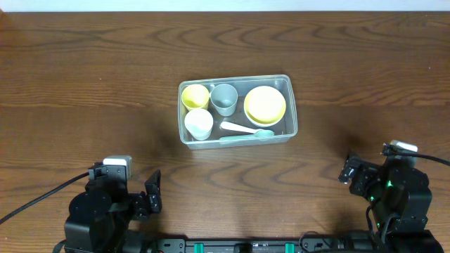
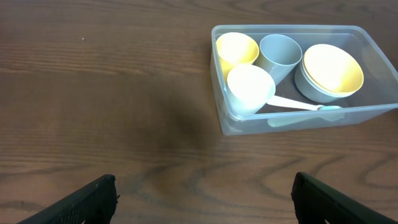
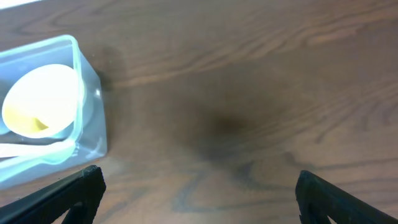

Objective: Pack container

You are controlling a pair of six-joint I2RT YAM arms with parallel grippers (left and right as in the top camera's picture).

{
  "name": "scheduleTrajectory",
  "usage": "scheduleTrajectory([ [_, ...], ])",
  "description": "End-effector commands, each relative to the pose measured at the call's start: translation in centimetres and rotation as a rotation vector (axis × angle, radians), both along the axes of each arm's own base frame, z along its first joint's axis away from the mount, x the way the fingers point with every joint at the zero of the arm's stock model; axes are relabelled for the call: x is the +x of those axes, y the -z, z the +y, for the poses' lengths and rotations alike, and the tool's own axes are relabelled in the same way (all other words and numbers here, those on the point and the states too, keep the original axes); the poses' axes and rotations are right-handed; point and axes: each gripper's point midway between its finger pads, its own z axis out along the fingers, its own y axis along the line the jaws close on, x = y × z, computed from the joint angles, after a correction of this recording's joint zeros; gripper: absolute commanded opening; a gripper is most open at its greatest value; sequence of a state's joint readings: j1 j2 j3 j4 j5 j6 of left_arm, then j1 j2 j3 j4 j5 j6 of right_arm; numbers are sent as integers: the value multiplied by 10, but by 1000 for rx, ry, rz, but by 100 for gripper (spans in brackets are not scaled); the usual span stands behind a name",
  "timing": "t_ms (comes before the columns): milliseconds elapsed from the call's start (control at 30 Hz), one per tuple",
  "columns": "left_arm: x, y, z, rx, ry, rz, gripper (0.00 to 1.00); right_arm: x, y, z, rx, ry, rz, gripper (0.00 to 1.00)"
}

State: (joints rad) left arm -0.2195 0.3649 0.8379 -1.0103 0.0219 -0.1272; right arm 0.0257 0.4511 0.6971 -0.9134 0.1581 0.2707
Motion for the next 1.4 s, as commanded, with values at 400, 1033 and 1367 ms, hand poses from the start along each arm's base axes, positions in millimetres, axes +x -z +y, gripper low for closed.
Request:
scheduleTrajectory([
  [400,1,3,2,4,-12,12,98,-13,15,-1,-4,11,73,99],
  [1033,1,3,2,4,-12,12,98,2,9,24,-14,-168,-370,99],
  [1367,1,3,2,4,-12,12,98,41,-6,28,-68,-184,-650,99],
])
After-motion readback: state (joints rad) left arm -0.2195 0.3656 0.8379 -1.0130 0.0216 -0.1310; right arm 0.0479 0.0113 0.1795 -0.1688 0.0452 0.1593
